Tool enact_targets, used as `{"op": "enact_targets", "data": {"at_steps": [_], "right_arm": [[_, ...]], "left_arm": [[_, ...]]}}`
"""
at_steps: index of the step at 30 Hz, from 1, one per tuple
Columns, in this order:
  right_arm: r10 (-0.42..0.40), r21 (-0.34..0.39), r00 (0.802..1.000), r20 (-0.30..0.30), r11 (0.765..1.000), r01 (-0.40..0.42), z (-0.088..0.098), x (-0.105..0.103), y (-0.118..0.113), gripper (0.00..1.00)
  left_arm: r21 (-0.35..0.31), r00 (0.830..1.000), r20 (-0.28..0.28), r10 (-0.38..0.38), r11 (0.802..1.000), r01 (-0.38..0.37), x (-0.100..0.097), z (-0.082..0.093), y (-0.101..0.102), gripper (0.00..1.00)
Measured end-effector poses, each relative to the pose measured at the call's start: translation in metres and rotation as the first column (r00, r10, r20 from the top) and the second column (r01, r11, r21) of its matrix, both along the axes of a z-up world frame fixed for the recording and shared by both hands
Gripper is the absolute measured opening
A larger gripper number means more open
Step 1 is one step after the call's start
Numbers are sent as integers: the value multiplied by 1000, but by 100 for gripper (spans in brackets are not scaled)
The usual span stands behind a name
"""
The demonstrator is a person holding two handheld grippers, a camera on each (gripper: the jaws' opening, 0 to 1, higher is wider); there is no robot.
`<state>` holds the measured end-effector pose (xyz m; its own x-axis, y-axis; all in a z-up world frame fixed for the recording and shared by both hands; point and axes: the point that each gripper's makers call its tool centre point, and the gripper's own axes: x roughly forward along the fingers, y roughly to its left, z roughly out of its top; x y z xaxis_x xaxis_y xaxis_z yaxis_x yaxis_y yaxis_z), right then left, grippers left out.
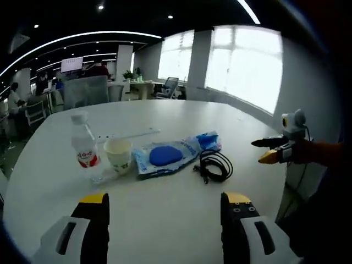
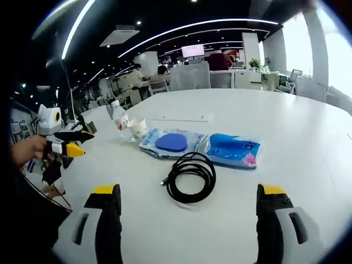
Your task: Arrange the tabletop items into an orderly group along one side of the table until the central work area is clear of visible clutter.
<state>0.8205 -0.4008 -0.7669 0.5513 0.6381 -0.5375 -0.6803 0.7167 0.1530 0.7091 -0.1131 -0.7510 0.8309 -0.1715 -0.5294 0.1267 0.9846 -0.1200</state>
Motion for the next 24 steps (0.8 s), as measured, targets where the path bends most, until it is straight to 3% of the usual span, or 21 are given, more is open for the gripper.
{"op": "enact_targets", "data": {"at_steps": [4, 8, 11, 24], "right_arm": [[-5, -3, 1000, 0, 1000, 5, 4, -2, -9, 100], [-10, -6, 1000, 8, 1000, 10, 8, -3, -19, 100], [-23, 11, 1000, 11, 1000, 23, 13, -3, -24, 100], [-29, 5, 1000, 9, 1000, 29, 17, -1, -36, 100]], "left_arm": [[-5, 999, -16, 31, 1000, -31, -10, 1, 12, 89], [-22, 999, -28, 43, 999, -44, -17, 8, 10, 94], [1, 999, -16, 42, 999, -42, -18, 11, 12, 95], [-15, 998, 1, 58, 998, -58, -23, 22, 19, 99]]}}
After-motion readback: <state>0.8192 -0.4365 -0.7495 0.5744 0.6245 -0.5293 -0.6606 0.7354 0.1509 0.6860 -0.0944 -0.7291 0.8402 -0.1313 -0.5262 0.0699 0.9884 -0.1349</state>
